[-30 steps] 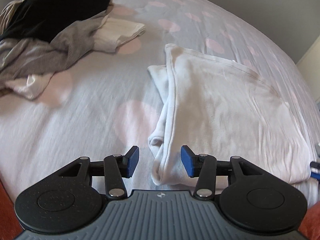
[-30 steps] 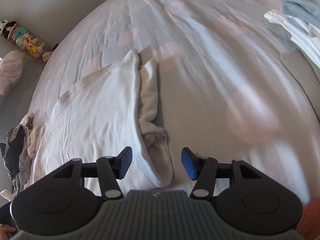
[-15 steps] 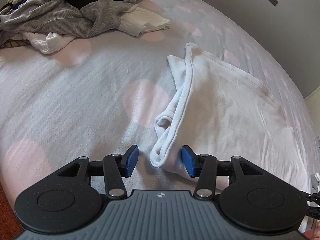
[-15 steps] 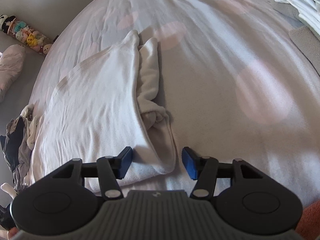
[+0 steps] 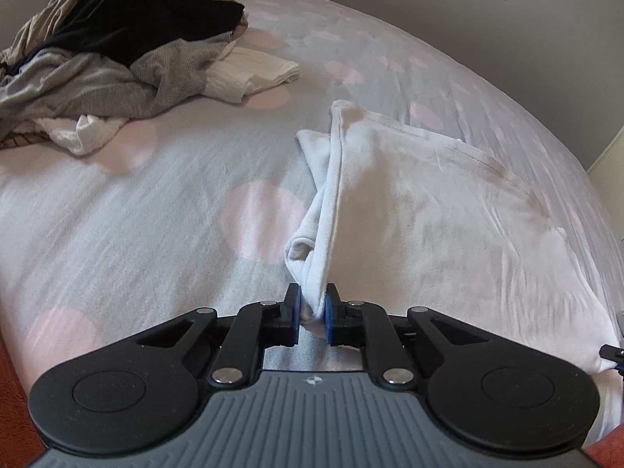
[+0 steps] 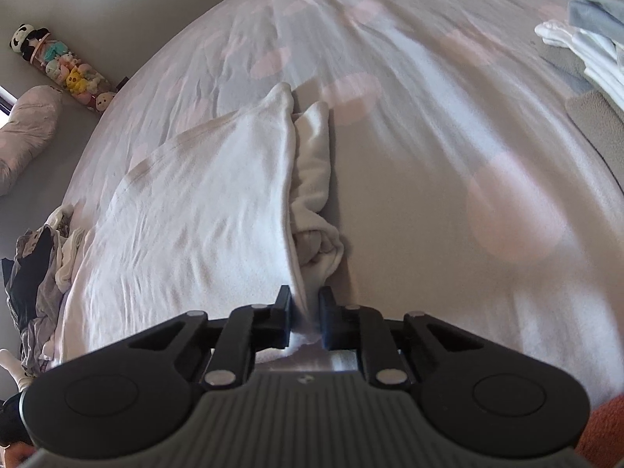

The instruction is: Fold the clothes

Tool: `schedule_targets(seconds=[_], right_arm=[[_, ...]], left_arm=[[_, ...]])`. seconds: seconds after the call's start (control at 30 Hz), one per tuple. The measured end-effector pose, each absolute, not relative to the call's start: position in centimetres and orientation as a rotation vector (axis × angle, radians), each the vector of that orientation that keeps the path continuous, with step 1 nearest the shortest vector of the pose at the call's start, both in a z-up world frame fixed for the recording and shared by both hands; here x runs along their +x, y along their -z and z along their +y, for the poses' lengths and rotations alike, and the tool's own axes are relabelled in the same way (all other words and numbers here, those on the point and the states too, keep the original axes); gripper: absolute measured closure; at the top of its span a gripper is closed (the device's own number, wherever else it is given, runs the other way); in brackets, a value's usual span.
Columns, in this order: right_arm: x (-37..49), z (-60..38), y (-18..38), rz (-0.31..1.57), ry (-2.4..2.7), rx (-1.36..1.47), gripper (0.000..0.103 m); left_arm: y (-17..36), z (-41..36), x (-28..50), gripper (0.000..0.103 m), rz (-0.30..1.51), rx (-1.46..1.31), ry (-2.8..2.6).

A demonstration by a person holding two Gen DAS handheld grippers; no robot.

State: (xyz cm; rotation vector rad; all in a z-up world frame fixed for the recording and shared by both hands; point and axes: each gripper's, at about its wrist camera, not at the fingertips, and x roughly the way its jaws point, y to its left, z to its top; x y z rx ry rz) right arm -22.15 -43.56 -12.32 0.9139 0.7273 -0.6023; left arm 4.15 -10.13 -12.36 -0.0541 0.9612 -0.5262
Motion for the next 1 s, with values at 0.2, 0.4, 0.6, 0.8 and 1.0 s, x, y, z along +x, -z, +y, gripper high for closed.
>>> schedule_targets(seconds=[0.2,0.4,0.6,0.8,1.0], right_arm=[[-21.7,-43.9,13.7,0.804,0.626,0.933,0.088],[-21.0,-43.2,13.9,0.846,0.632,0.857,0.077],[-21.5,-43.5,13.9,0.825,0.659,0.883,0.055],[-22.4,-43.8,14.2,0.763,0.646,0.959,0.050],[-22.3,-43.8,14.3,0.748,0.598,0.986,0.031]], left_arm=[[13.7,-11.1,4.5,0.093,1.013,0.019,0.511],[14.1,-10.8,4.4,0.085,1.020,0.030,0.514],[14.4,-11.5,4.2,0.047,1.040,0.082,0.523],[15.2,-12.1,3.8,0.027,1.051,0.116,0.542],[15.5,-12.0,3.6,0.013,1.040,0.092,0.577]])
